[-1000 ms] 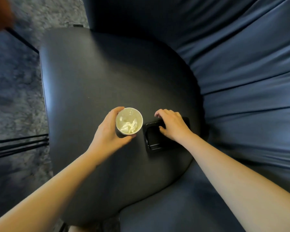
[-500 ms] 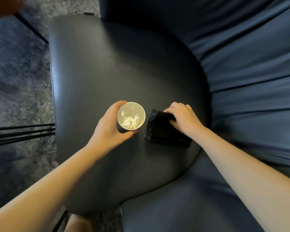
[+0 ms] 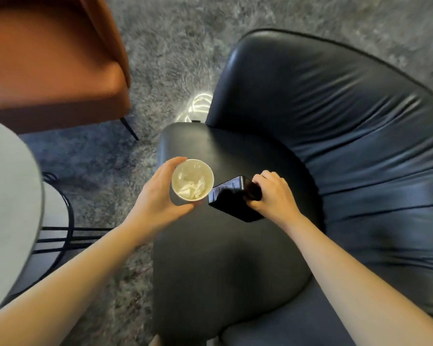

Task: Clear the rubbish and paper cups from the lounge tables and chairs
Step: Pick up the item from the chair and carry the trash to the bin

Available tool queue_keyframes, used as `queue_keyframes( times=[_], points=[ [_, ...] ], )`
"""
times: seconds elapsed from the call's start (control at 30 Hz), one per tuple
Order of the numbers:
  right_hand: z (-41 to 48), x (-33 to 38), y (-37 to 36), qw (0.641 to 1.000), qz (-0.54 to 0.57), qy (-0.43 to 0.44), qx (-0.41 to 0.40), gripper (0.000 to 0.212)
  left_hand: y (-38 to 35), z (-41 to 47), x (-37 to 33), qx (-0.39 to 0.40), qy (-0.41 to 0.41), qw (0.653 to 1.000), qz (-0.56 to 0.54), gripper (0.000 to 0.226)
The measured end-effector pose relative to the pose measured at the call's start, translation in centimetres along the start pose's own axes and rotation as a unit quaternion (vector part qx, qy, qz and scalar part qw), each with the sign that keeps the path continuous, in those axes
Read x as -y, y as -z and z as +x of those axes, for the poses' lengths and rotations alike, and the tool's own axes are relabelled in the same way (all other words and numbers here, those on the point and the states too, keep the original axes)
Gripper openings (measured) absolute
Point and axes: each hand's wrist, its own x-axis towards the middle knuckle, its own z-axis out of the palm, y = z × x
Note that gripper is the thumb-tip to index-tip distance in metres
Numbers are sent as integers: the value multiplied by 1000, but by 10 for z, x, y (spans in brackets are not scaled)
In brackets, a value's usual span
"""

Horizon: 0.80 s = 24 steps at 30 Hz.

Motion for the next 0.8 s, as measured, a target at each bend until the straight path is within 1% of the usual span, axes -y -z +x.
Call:
queue_keyframes(
  times=[0.23, 0.37, 0.47, 0.57, 0.67, 0.8],
  points=[
    [15, 119, 55, 996, -13, 62, -57, 28, 122, -39, -10, -109, -39, 993, 3, 76],
    [21, 179, 76, 991, 15, 106, -82, 30, 177, -67, -16, -157, -38, 987, -4, 73],
    [24, 228, 88, 986, 27, 138, -87, 28, 213, -97, -19, -213, -26, 976, 33, 75],
    [21, 273, 96, 975, 45, 202, -78, 28, 239, -137, -25, -279, 8, 958, 66, 74],
    [10, 313, 99, 956, 54, 278, -81, 33, 255, -187, -31, -342, 40, 934, 93, 76],
    [-28, 357, 96, 921, 77, 375, -76, 32, 248, -273, -48, -420, 105, 893, 121, 79]
  ],
)
